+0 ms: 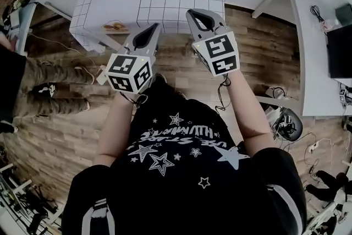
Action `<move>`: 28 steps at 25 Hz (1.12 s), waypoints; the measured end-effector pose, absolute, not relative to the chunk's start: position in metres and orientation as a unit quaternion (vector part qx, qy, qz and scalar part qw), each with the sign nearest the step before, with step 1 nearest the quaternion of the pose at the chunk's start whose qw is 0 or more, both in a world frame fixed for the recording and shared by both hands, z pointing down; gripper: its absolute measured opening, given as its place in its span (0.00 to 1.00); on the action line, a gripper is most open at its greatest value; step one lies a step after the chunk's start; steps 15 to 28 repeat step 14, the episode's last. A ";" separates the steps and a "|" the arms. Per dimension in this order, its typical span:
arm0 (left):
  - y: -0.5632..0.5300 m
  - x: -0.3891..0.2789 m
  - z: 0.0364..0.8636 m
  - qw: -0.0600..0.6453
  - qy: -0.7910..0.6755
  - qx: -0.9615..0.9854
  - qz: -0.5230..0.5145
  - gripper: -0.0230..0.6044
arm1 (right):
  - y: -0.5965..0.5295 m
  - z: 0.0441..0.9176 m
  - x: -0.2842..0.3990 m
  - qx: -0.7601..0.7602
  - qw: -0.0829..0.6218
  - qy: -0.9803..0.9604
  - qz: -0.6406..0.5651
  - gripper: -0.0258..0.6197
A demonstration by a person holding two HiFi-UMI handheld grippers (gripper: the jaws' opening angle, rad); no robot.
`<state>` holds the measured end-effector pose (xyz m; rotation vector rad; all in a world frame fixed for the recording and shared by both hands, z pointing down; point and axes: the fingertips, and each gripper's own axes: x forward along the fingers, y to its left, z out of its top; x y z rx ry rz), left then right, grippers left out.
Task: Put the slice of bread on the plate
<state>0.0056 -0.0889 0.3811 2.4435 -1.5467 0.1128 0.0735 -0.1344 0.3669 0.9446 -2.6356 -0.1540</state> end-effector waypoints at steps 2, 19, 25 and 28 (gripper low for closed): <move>-0.082 0.005 0.382 0.119 -0.530 0.838 0.046 0.05 | -0.128 0.368 0.070 0.331 0.162 -0.928 -0.051 0.06; -0.032 -0.039 0.376 0.102 -0.541 0.834 0.047 0.05 | -0.081 0.363 0.038 0.346 0.150 -0.926 -0.020 0.06; -0.032 -0.039 0.376 0.102 -0.541 0.834 0.047 0.05 | -0.081 0.363 0.038 0.346 0.150 -0.926 -0.020 0.06; -0.032 -0.039 0.376 0.102 -0.541 0.834 0.047 0.05 | -0.081 0.363 0.038 0.346 0.150 -0.926 -0.020 0.06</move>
